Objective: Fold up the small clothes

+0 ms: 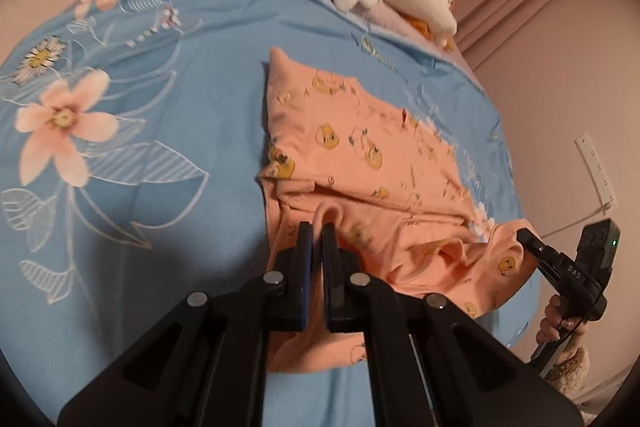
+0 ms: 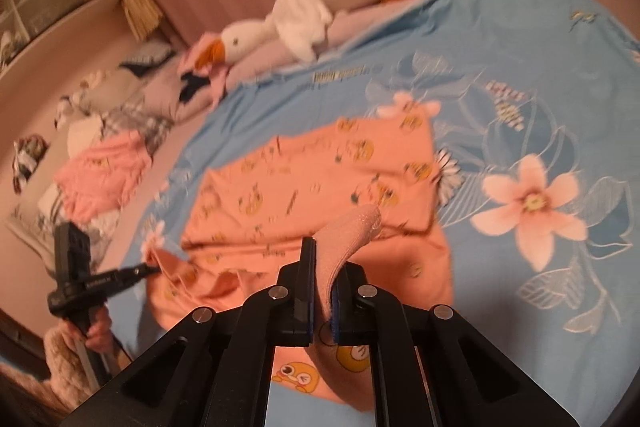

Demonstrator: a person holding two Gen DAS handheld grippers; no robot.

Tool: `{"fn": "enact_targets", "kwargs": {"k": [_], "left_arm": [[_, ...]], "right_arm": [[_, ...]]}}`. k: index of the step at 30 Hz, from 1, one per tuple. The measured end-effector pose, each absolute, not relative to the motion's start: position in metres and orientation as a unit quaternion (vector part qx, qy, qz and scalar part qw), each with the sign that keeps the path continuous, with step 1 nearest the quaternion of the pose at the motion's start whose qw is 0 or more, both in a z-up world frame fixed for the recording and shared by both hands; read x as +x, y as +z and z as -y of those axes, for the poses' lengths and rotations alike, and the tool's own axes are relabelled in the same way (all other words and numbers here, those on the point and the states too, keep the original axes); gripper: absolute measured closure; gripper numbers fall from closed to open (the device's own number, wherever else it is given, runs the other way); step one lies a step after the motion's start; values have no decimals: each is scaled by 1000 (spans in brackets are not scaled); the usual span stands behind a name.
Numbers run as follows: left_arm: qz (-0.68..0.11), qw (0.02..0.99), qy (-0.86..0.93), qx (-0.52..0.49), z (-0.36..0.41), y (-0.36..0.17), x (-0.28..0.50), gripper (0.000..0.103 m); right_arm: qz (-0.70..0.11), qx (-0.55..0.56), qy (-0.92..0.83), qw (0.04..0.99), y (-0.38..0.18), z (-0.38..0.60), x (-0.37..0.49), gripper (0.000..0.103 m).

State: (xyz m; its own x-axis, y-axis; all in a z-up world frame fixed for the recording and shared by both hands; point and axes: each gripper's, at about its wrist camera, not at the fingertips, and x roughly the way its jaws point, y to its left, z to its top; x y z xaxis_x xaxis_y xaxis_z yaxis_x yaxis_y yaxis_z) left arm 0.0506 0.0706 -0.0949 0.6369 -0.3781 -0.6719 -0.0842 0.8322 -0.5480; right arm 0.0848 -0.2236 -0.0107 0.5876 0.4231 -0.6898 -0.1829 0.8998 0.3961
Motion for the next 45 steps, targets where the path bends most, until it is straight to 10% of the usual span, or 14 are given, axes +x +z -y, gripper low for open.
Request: {"fn": "enact_targets", "kwargs": {"k": [10,12,14,20,25,28,45], "left_arm": [[-435,863,-67,-248,-74,-100,60,98],[-449,853,-77,-255,-77,-105,67,90],[-458,845,-87,-261,-78,-110,72,60],[-454,860,-94,-215,-63,-114,83,56],[-484,850,-97,-184,-51,-130,97,60],[-476,857,-82,-180,-53,-131,97,94],[-405,888,-79,-205,-41,-83,60,101]], "right_arm": [[-399,176,146,888,-4,249,80,96],[-406,175,138,887,-11,250,82,96],[-413,177,132,884,-15,253,83,96],[-419,182,128,880,-19,257,83,96],[-424,175,126,880,-20,256,83,96],[-427,175,126,878,-21,255,84,96],[-408,154,137,889,-4,241,71,96]]}}
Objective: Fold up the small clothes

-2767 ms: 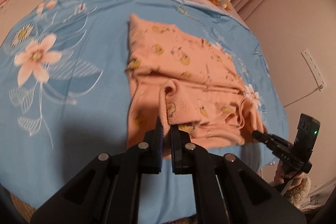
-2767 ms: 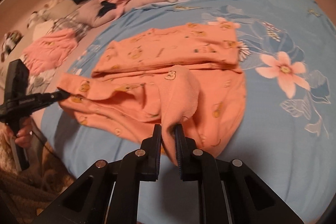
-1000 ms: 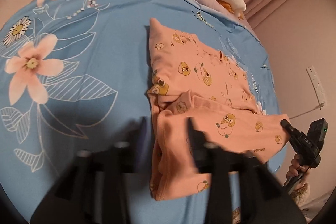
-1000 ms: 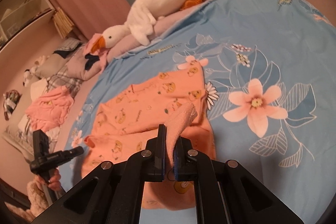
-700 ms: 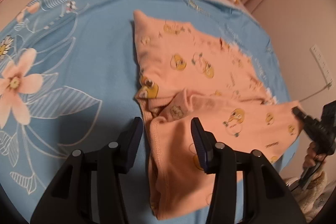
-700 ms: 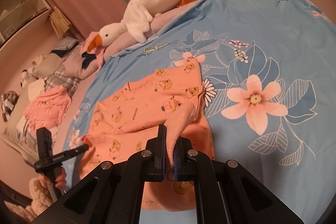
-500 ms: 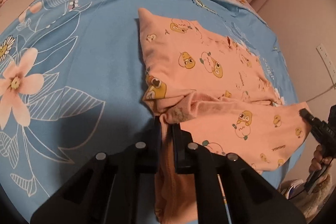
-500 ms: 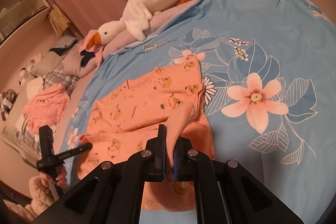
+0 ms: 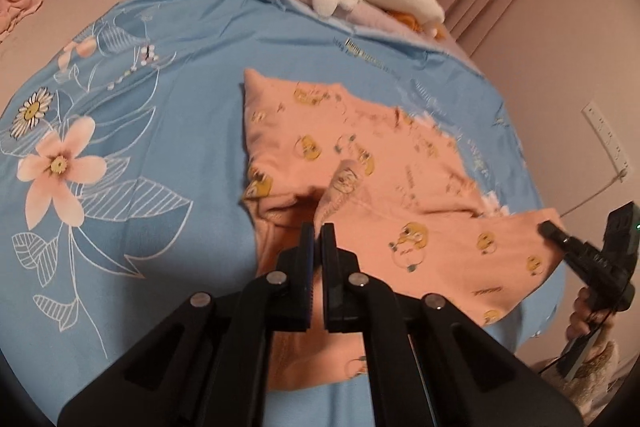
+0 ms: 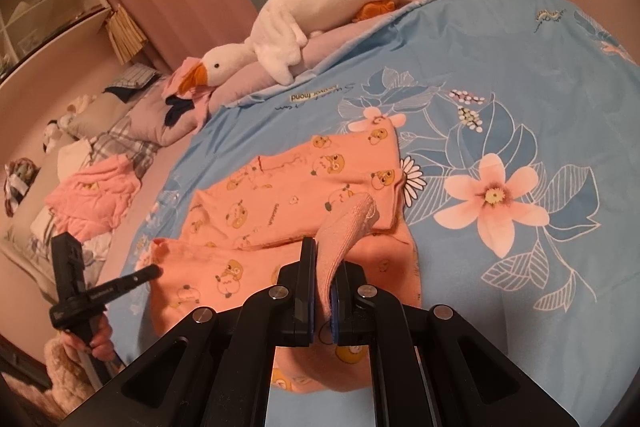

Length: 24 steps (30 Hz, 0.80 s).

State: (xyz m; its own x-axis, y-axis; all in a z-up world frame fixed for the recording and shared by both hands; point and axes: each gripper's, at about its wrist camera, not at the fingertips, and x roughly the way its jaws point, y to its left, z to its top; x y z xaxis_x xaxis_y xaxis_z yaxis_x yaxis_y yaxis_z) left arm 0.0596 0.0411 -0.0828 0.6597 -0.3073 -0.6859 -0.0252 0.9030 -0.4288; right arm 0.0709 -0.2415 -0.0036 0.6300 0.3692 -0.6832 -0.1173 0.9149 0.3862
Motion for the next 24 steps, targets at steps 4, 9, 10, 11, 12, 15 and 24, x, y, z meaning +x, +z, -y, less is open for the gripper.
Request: {"fn": "enact_targets", "kwargs": {"k": [4,9,10,11,12,15,24], "left_arm": [[-388,895,-84,-206,-39,-64,55,101],[-376,897,-80,-219,-45,-50,55,101],[-373,897,-82,-225,-47,-48,55,101],[-367,897,-87,-230,-48,-45,55,101],[-362,898,-88,-232,-49,-43,55,101],[-352,902,-84,-234,-51,-36,59,101],[-328,908,-78,-249,-64,-18,78,101]], "right_arm": [[-396,146,133,897,7,241,68,96],[-376,138,131,907,22,240,70,96],[-373,134,131,909,25,239,71,96],[-370,128,130,911,28,238,73,96],[-368,124,130,912,30,237,75,96],[-361,109,131,917,36,233,82,96],[-345,91,142,923,49,227,112,96]]}}
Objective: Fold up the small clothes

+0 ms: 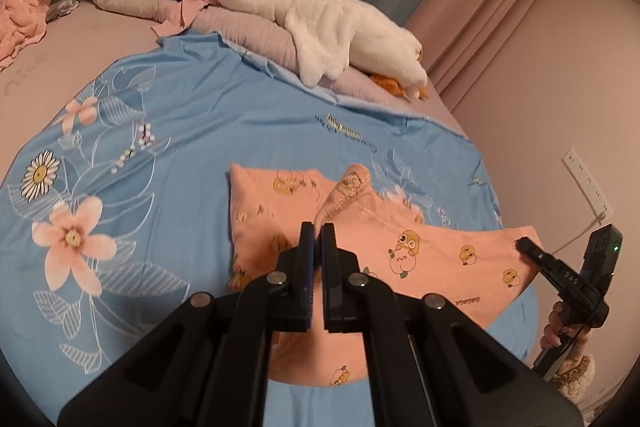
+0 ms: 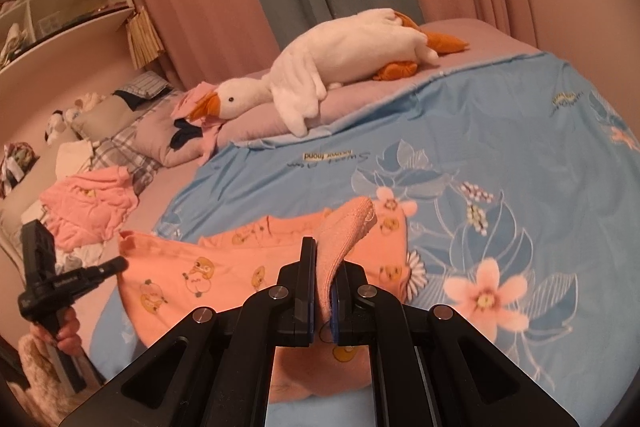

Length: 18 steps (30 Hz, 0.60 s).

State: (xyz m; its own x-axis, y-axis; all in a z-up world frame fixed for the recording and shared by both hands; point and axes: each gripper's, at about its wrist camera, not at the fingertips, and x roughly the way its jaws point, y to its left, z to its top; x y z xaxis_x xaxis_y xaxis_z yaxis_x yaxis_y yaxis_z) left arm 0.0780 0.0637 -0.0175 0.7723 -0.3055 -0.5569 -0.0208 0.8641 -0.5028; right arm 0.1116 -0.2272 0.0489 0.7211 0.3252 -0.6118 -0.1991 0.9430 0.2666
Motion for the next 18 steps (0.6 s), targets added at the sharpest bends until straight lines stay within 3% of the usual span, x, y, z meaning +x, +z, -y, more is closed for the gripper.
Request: {"fn": "enact_targets", "kwargs": {"k": [18], "left_arm": [[-342,894,-51,-283,-96,-38,156,101]], "right_arm": [[-404,53,141,902,18,216,218,96]]}}
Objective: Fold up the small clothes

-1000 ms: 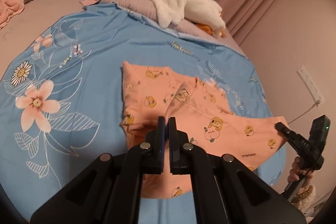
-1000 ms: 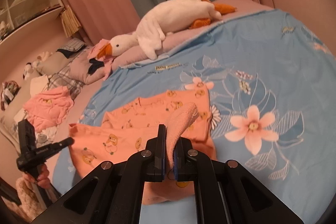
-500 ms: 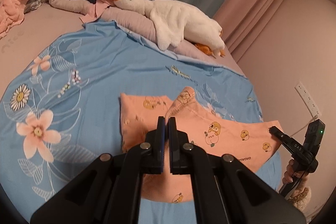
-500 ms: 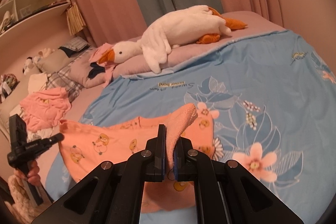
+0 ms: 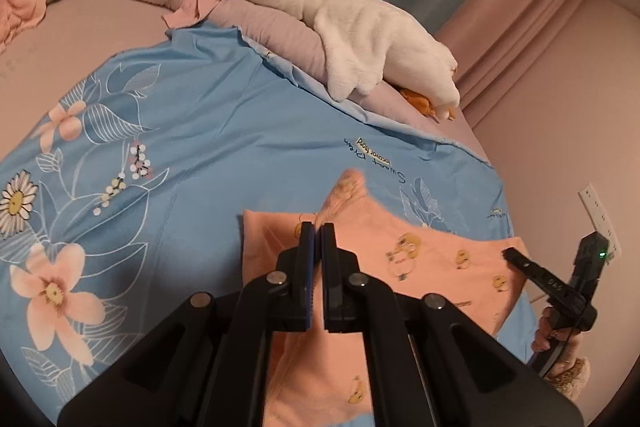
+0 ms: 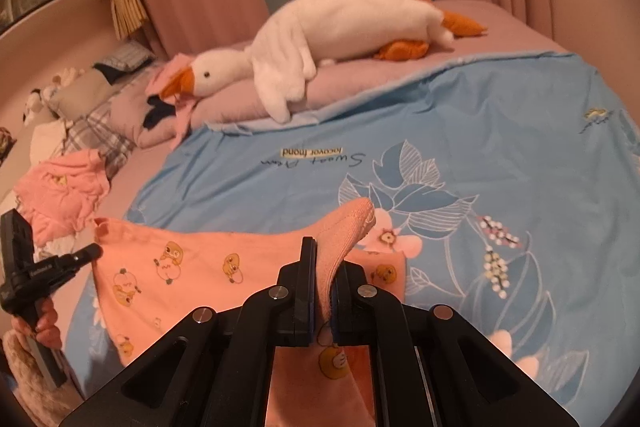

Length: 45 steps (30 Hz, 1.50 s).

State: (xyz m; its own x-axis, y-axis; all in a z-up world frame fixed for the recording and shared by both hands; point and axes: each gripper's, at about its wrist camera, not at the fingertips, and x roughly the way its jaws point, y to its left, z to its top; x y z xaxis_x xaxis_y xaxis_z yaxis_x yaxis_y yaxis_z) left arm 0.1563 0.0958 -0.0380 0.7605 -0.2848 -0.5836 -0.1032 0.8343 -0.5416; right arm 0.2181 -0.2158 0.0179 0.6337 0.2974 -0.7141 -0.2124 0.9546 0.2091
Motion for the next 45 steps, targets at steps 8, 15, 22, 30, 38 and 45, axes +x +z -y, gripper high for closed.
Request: {"fn": "enact_targets", "kwargs": {"k": [8,15,22,30,38,45], "left_arm": [[-372,881,-40,-289,-106,-63,187,103],[-413,865,-35,-282,-106,-85,204,85],[-434,861,-40,-262,-89,-92,226,69],[-472,847,-35,-244,-82,-118,246,102],[-409,880,-18,-243,-90,-82,225,102],[-397,887,-15,-237,-101,-70,234,101]], "right_arm": [[-453,36,114,883,-22,215,255,96],[-479,62,103,870,-43,233,256,96],[-480,69,107,868,-42,238,254,96],[-484,66,103,866,-47,237,255,96],[-459,83,117,877,-28,237,250,96],[-449,45,111,885,-23,223,276,96]]}}
